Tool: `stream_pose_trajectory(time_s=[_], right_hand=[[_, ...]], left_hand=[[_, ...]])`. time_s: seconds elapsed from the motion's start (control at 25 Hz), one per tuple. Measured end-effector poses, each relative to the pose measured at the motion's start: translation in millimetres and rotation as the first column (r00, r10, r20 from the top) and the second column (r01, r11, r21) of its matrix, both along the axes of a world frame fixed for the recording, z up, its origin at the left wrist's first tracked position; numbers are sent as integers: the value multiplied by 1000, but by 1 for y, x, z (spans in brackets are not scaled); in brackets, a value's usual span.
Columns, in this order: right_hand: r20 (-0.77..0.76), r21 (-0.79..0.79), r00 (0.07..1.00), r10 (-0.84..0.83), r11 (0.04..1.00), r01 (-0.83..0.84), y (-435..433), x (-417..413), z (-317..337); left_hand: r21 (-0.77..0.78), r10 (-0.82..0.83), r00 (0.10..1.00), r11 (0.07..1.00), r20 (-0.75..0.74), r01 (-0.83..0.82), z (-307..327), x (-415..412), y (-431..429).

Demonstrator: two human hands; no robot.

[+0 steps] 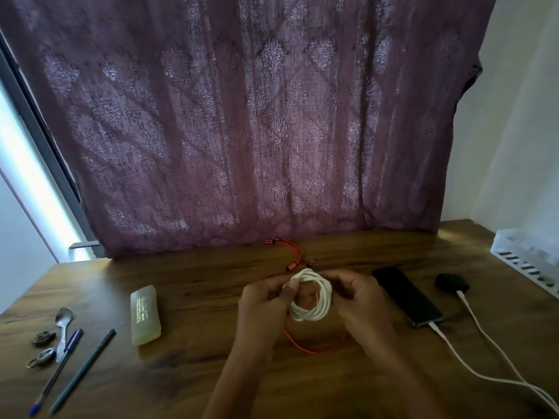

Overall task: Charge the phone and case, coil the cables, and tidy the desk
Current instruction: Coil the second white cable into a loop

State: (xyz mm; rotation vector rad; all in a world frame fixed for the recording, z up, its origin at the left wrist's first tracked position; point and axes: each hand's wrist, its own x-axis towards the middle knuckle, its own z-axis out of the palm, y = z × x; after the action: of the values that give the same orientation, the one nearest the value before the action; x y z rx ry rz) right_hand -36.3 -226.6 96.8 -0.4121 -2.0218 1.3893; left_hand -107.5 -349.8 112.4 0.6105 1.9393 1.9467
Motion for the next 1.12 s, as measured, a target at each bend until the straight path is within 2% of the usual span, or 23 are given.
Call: stream_pose_trajectory(time_s=[0.12, 0.2, 0.24, 0.4, 0.52, 0.68, 0.72, 0.76, 0.84, 0.88, 0.92, 1.0, 1.04, 1.12], right_hand=[[22, -225, 999, 49, 973, -43, -3, -2, -7], [27, -405, 994, 109, 910, -88, -4, -2, -5], [31, -437, 991, 129, 893, -103, -5, -2, -4], [62, -327, 997, 51, 945, -28, -13, 1, 4], [78, -360, 996, 41, 933, -10, -12, 1, 7], [4, -466, 994, 112, 880, -97, -11, 1, 9], [-55, -543, 986, 156, 824, -161, -11, 1, 8], [-144, -640, 966, 214, 725, -256, -10, 0, 6], [-328, -766, 891, 315, 463, -446, -7, -2, 1], [-378, -784, 863, 335, 380, -491, -7, -2, 0], [-399, -791, 852, 339, 342, -507, -7, -3, 0], [-375, -797, 875, 305, 375, -473, -7, -5, 0], [-329, -782, 905, 270, 458, -422, -8, -5, 1], [-202, -651, 963, 179, 710, -269, -13, -4, 4]], left_hand=[[51, 123, 992, 991, 16, -124, -2, -1, 2], [34, 184, 982, 983, -44, -183, -4, -2, 2], [23, 205, 975, 979, -87, -203, -4, -1, 3], [-23, 246, 940, 966, -234, -259, -8, 1, 5], [-59, 222, 936, 967, -273, -247, -9, 0, 6], [-73, 170, 958, 979, -231, -191, -14, -5, 7], [-67, 162, 961, 981, -223, -181, -15, -7, 7], [-62, 150, 964, 984, -222, -168, -17, -8, 8], [-74, 122, 958, 987, -258, -145, -19, -9, 7], [-91, 106, 952, 986, -286, -137, -19, -8, 7], [-109, 98, 945, 984, -311, -138, -19, -7, 7], [-137, 127, 923, 973, -364, -188, -20, -5, 6], [-135, 164, 911, 964, -379, -230, -20, -5, 5], [-94, 253, 895, 947, -367, -306, -21, -6, 2]])
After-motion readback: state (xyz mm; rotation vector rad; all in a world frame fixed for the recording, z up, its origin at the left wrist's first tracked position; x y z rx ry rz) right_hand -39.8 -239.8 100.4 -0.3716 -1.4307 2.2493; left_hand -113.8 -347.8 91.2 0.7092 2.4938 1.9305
